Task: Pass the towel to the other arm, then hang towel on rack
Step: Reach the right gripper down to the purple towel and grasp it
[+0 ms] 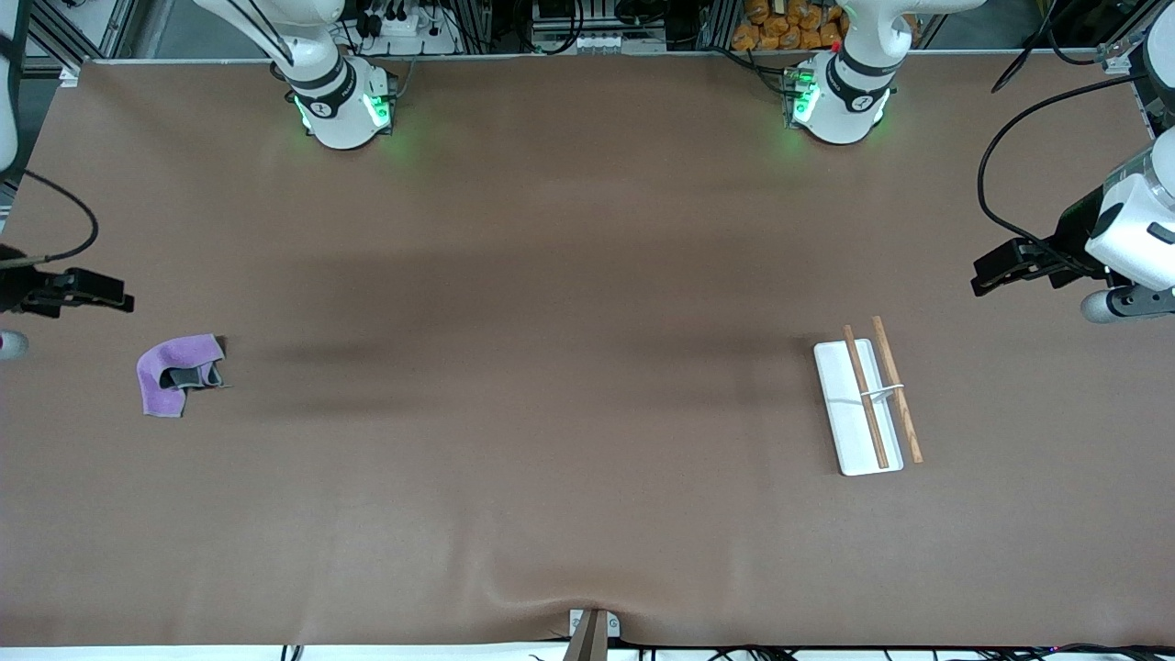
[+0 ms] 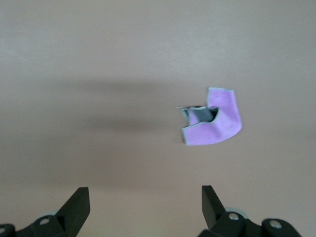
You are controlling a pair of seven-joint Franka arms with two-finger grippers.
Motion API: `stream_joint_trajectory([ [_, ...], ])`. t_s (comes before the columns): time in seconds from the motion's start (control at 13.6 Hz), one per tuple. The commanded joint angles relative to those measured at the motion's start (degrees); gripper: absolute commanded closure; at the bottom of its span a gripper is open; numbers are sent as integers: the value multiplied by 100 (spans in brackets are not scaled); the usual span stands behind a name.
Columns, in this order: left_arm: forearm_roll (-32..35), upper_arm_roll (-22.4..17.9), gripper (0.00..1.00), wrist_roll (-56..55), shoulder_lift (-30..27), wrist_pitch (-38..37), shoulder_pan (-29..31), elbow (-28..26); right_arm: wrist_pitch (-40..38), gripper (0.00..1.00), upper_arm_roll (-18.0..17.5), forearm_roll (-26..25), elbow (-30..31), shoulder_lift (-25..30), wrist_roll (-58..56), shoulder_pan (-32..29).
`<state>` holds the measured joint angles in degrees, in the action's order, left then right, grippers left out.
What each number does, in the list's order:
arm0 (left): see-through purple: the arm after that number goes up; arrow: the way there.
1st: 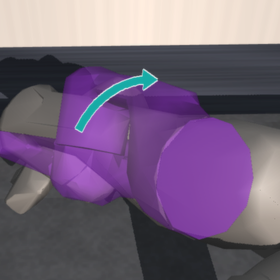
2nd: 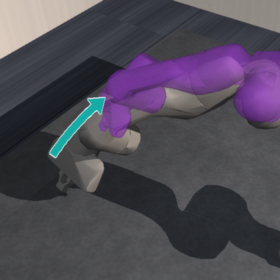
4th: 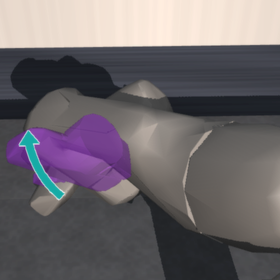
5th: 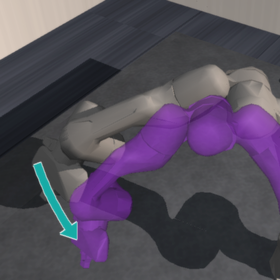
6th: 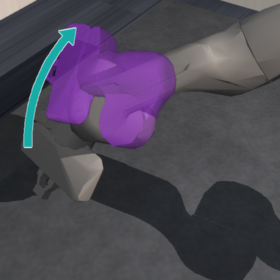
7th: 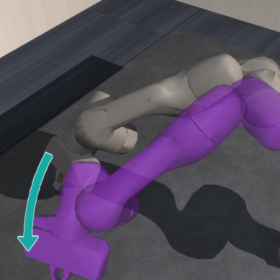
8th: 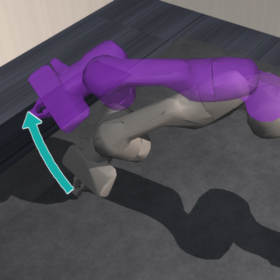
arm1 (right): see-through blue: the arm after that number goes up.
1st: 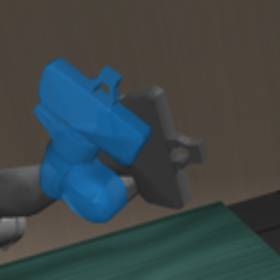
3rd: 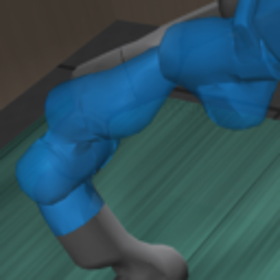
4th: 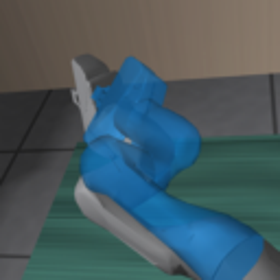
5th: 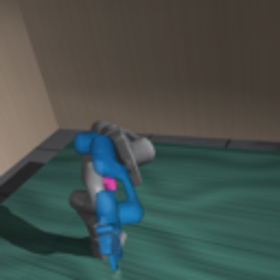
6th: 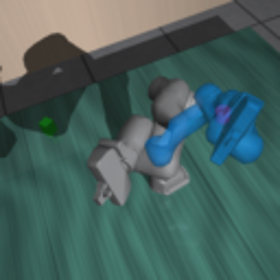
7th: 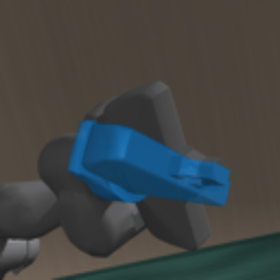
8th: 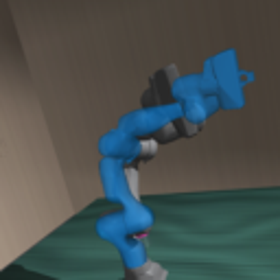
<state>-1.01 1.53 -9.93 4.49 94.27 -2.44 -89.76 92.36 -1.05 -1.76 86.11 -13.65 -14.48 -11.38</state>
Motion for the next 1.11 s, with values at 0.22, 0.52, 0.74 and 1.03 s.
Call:
stream_joint_trajectory([
  [0.22, -110, -12, 0, 141, -71, -5, 24, 55, 1264, 0, -88, -255, 299, -630, -1029, -891],
  [0.52, -110, -3, 0, 141, -71, -5, 24, 55, 2495, 0, -88, -246, 1247, -648, -1478, -1261],
  [0.74, -110, -12, 0, 150, -88, -14, 24, 20, 3007, 0, -88, -168, 1505, -936, -1461, -1392],
  [1.03, -110, -12, 0, 316, -115, -101, 85, 2, 3192, 0, -97, -167, 1523, -1447, -1487, -1472],
])
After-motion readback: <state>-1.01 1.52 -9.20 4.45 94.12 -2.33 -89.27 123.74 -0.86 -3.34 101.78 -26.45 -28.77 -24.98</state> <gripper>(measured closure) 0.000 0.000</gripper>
